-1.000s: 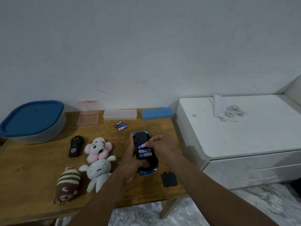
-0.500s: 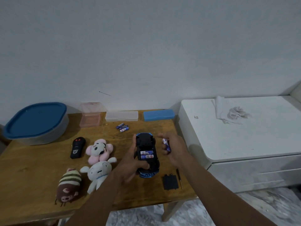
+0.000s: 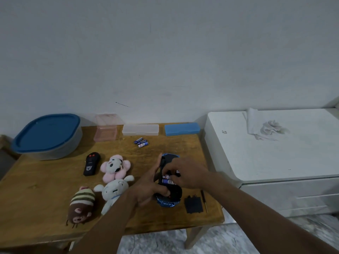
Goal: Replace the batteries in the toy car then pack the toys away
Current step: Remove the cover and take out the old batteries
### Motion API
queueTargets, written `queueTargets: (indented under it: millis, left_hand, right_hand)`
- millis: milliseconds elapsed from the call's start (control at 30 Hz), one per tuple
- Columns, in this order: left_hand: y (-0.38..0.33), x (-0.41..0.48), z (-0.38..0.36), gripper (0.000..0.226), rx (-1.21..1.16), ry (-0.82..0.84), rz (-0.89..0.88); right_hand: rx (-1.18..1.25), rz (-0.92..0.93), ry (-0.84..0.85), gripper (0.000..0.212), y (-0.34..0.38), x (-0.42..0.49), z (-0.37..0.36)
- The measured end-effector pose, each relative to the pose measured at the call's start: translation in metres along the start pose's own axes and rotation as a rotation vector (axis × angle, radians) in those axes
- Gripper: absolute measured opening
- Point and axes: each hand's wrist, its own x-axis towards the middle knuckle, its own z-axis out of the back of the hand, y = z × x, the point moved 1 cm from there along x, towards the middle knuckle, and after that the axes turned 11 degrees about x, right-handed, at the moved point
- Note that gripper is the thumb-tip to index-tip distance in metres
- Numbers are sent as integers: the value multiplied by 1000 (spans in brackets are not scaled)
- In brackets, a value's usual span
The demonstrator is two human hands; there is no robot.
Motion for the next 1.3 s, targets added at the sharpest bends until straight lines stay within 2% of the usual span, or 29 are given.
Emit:
queueTargets:
  millis: [167, 333, 433, 533, 633, 767, 867, 933, 1000, 1133, 1300]
  left_hand:
    - [2, -6, -3, 118, 45, 15, 30]
    - [3, -8, -7, 116, 82, 40, 30]
    - [4, -8, -6, 115, 66, 33, 33]
    - [6, -9, 0, 116, 55, 5, 40]
    - [6, -11, 6, 117, 52, -30, 17]
    - [4, -9, 9, 119, -13, -71, 1]
    - [5, -8, 6, 118, -21, -89, 5]
    - [5, -8, 2, 117, -23, -103, 4]
    - [6, -6, -1, 116, -22, -118, -14]
    - [10, 0, -3, 121, -41, -160, -52]
    - [11, 3, -3, 121, -17, -273, -91]
  right_hand:
    - [-116, 136, 97, 31, 8, 0, 5]
    - [-128, 201, 164, 31, 7, 0, 4]
    - [-53, 206, 145, 19, 4, -4, 2]
    - [52, 142, 31, 15, -2, -9, -1]
    - [347, -11, -183, 18, -12, -18, -4]
    - [907, -318, -457, 6, -15, -26, -4]
    - [1477, -483, -548, 21, -10, -29, -8]
    - [1668, -541, -552, 19, -5, -30, -8]
    - [1651, -602, -530, 13, -3, -30, -10]
    - [1354, -676, -444, 28, 0, -29, -13]
    - [1014, -740, -401, 30, 8, -26, -13]
